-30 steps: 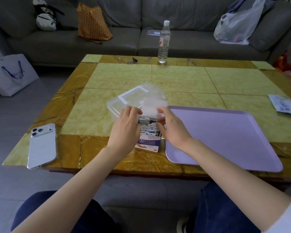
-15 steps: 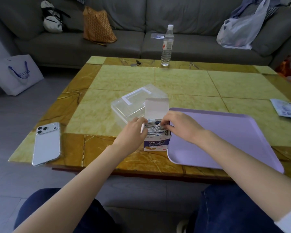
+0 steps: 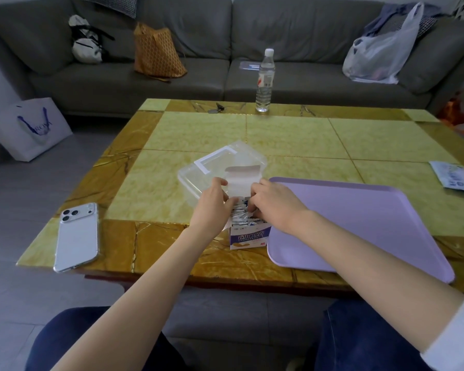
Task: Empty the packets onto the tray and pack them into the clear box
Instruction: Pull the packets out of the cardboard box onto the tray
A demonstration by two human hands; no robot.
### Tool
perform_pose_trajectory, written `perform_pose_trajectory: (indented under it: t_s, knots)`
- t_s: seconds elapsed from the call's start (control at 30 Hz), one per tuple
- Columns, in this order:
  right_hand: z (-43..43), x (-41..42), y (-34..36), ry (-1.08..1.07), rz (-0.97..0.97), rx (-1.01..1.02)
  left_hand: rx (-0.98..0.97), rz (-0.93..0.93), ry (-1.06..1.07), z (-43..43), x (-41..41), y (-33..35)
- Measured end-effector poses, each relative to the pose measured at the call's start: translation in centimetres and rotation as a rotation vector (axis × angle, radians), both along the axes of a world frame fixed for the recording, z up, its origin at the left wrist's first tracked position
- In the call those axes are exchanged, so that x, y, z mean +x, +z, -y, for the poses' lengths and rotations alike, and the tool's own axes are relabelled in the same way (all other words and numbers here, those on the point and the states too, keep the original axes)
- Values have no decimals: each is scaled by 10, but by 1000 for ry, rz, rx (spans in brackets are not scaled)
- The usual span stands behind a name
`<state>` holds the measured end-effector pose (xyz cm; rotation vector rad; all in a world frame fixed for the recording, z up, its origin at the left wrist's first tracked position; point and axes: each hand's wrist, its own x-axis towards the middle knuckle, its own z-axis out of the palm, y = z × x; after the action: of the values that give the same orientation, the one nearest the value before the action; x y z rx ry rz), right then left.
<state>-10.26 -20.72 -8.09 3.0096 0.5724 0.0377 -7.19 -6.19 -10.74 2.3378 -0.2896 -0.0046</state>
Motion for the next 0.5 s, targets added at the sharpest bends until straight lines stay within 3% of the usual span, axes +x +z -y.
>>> perform_pose_trajectory:
  t_s: [0.1,0.37,0.5]
  knots:
    - [1,-1,-5,-2,25,46,-42,12,54,-1,-3,-3]
    - [3,-11,-8,-131,51,398,-37,37,65,-4,-4,-6]
    - [1,-15,-5,-117,26,395,-35,30,68,-2,-3,-2]
